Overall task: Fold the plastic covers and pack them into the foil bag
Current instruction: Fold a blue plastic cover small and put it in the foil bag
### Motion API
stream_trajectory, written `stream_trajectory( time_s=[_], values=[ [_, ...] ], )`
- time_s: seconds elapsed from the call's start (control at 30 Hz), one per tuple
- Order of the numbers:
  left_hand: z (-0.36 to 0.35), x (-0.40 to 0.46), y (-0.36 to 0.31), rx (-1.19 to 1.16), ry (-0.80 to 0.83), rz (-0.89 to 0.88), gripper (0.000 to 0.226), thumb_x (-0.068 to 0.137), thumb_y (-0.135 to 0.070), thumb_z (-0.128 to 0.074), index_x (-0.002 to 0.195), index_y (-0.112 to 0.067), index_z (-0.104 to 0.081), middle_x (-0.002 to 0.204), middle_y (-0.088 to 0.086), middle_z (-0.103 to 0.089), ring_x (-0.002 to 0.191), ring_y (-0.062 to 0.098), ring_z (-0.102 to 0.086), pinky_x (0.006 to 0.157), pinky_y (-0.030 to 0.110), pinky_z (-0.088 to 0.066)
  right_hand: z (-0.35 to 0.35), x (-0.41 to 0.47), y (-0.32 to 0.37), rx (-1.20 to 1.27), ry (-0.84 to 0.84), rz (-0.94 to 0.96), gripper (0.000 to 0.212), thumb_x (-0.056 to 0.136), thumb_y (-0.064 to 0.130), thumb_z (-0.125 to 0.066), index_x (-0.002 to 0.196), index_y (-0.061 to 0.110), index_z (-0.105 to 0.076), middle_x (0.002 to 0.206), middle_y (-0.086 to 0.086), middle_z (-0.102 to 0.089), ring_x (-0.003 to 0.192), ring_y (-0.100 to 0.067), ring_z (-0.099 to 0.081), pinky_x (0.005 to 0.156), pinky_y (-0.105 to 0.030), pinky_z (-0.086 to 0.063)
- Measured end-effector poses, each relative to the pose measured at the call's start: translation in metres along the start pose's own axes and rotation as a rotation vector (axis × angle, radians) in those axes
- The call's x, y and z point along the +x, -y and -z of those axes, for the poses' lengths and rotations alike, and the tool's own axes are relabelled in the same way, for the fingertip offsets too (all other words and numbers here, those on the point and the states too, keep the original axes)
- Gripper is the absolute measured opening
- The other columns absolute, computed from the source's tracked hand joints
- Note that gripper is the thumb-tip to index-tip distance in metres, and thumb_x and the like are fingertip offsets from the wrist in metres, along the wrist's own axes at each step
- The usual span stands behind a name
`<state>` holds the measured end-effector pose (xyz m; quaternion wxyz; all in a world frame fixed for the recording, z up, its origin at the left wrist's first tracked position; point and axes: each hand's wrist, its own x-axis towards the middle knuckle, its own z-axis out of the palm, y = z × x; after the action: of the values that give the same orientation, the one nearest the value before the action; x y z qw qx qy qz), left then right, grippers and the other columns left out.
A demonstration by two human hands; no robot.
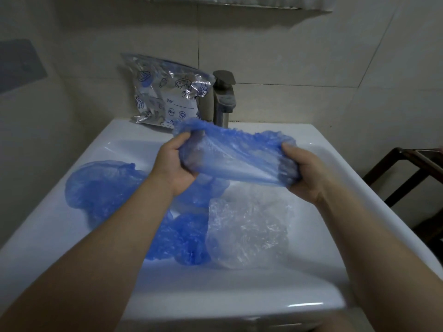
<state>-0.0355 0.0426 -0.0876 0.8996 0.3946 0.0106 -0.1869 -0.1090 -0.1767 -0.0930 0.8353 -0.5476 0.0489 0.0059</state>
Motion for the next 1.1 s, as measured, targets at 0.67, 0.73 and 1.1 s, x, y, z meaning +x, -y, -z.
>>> stream_trajectory(
  time_s=[0.67, 0.73, 1.1],
  values=[
    [0.005, 0.004, 0.012, 0.217, -0.044, 0.039, 0.016, 0.093, -0.015, -0.047, 0.086, -0.016, -0.061, 0.060, -0.003, -0.068, 0.051, 0.008, -0.063, 0.049, 0.015, -0.047, 0.005, 0.005, -0.002, 0.244, -0.018, 0.061, 0.039, 0.071, 0.028, -0.072, 0.107, 0.014, -0.068, 0.093, -0.009, -0.061, 0.086, -0.026, -0.057, 0.082, -0.032, -0.046],
    [0.004, 0.006, 0.016, 0.287, 0.028, 0.017, 0.012, 0.093, -0.013, -0.047, 0.094, -0.019, -0.057, 0.076, -0.002, -0.068, 0.070, 0.010, -0.065, 0.065, 0.020, -0.050, 0.004, 0.004, 0.004, 0.278, -0.153, 0.102, 0.022, 0.078, 0.024, -0.061, 0.093, 0.008, -0.069, 0.083, -0.005, -0.070, 0.077, -0.018, -0.068, 0.074, -0.027, -0.055],
    [-0.013, 0.000, 0.032, 0.520, 0.276, -0.014, 0.049, 0.080, -0.047, -0.056, 0.108, -0.007, -0.062, 0.099, 0.009, -0.069, 0.091, 0.020, -0.065, 0.091, 0.036, -0.050, -0.034, -0.006, -0.017, -1.826, 0.066, 0.588, 0.059, 0.093, 0.031, -0.051, 0.146, 0.031, -0.026, 0.123, -0.011, -0.061, 0.106, -0.031, -0.058, 0.089, -0.036, -0.042]
  ],
)
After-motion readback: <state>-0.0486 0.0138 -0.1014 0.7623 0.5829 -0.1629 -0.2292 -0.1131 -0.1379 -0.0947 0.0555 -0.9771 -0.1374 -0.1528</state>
